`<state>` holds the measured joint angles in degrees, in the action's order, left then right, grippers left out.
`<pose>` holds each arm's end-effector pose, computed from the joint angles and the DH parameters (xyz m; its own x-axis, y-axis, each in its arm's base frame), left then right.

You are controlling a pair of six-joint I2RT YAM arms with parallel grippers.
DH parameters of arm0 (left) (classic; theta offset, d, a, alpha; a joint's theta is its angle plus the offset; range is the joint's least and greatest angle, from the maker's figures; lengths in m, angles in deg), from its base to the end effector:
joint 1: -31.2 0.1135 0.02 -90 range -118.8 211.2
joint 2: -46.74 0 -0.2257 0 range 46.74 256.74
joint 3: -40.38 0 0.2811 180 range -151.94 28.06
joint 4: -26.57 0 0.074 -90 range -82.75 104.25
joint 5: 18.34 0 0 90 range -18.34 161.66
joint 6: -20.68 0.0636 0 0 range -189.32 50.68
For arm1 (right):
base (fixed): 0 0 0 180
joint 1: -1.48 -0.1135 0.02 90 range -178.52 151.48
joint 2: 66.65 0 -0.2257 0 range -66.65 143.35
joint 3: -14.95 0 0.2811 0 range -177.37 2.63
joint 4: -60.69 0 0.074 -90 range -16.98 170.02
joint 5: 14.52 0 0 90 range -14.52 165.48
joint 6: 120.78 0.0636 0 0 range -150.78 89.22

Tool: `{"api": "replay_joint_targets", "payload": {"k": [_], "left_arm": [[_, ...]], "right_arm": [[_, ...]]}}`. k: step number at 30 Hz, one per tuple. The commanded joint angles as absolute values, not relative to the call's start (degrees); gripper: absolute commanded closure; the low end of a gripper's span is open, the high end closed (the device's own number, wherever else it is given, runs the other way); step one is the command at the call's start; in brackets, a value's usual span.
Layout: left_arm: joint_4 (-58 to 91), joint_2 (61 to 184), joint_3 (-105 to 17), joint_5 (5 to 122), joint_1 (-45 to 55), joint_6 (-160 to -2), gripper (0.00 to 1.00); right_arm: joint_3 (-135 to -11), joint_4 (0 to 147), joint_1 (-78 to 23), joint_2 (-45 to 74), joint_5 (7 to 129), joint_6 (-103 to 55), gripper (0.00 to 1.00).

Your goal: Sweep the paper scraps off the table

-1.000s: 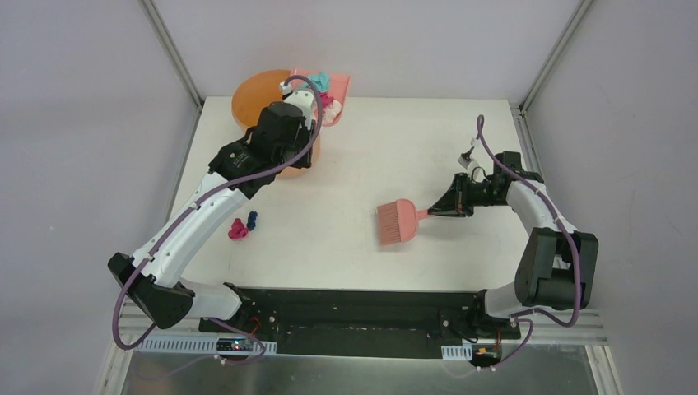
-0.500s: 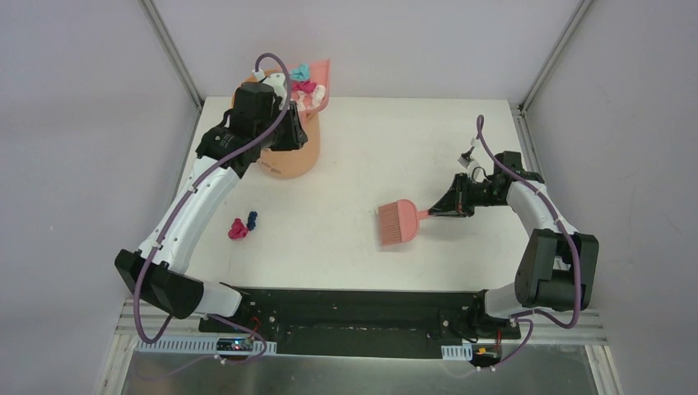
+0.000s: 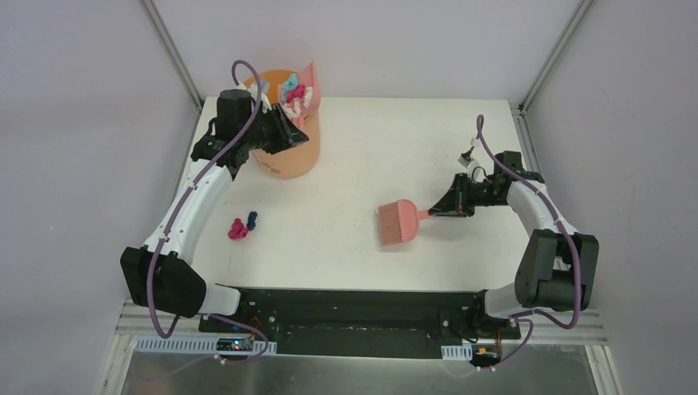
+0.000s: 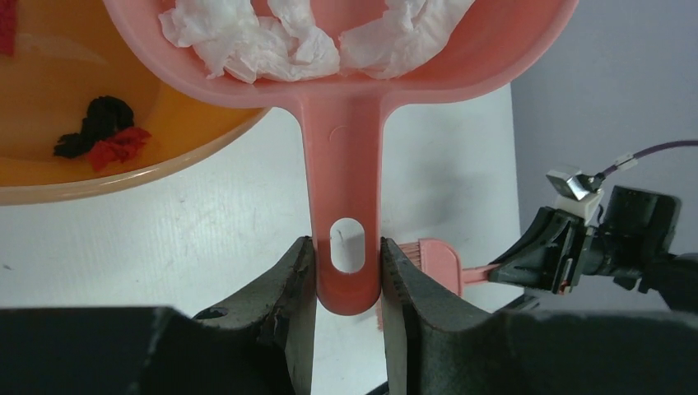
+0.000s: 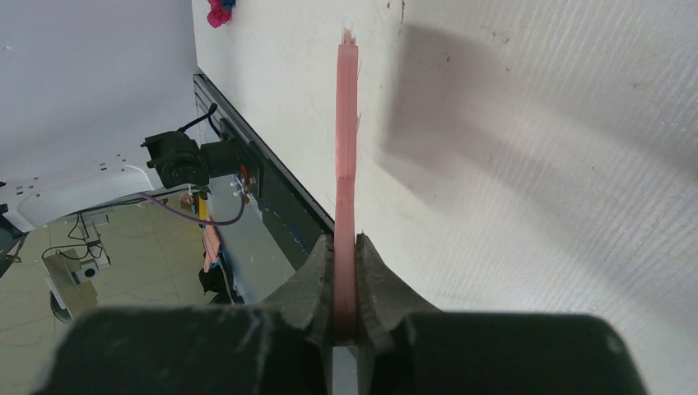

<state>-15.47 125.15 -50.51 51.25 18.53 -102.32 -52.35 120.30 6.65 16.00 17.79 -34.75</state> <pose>0.3516 -0.1018 0.3294 -0.6768 -0.3710 -0.6358 0.1585 0.7700 -0.6180 0.2939 0.0274 0.1586 -0.9477 0.0486 -0.3154 -0.2364 0.5568 0.7963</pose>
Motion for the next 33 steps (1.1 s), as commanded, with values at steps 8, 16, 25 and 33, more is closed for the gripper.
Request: {"api": "replay_joint_targets", "payload": {"k": [8,16,25,33], "left_arm": [[21.58,122.22,-35.43,32.24,26.68,-132.66,1.00],[52.16,126.83,-26.41,29.24,27.83,-155.72,1.00],[73.22,132.34,-21.55,31.68,28.30,-170.35,1.00],[68.35,129.87,-23.62,29.40,28.47,-165.41,1.00]], "right_arm": [[-54.32,119.72,7.02,12.51,17.37,-36.41,1.00],[-54.23,119.80,7.02,11.55,17.56,-36.95,1.00],[-54.23,119.86,7.02,11.25,17.61,-37.17,1.00],[-54.22,119.81,7.02,11.64,17.65,-37.19,1.00]]}}
